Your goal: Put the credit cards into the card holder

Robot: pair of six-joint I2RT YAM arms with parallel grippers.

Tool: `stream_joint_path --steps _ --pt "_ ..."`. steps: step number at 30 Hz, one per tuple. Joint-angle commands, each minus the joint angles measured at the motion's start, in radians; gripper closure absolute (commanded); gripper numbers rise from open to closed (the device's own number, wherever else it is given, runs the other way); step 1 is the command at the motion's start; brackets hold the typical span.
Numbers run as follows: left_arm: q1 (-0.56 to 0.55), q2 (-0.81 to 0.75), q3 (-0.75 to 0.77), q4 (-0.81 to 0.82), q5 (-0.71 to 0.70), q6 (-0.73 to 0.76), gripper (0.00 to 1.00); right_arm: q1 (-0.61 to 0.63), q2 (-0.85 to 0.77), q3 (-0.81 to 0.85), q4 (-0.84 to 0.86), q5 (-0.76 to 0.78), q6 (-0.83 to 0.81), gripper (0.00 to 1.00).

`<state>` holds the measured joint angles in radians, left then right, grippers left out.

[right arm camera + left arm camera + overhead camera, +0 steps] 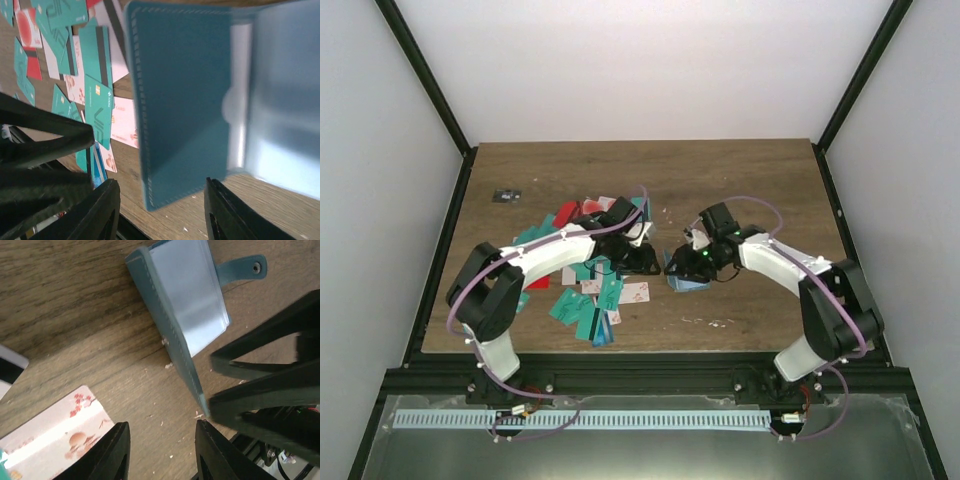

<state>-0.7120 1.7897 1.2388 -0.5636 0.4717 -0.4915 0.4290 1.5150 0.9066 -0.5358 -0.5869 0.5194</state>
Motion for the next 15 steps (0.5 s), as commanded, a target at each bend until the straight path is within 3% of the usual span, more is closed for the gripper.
stream_joint_path --steps 1,9,15 --pt "0.010 -0.086 -0.053 -0.018 -0.038 0.000 0.61 0.086 0.072 0.057 0.076 -0.029 0.046 0.52" --pt "0.068 -0.276 -0.195 -0.074 -0.138 -0.001 0.51 0.148 0.207 0.097 0.036 0.073 0.043 0.52" --pt "0.093 -0.307 -0.249 -0.151 -0.284 0.055 0.42 0.148 0.208 0.099 0.021 0.060 0.001 0.52"
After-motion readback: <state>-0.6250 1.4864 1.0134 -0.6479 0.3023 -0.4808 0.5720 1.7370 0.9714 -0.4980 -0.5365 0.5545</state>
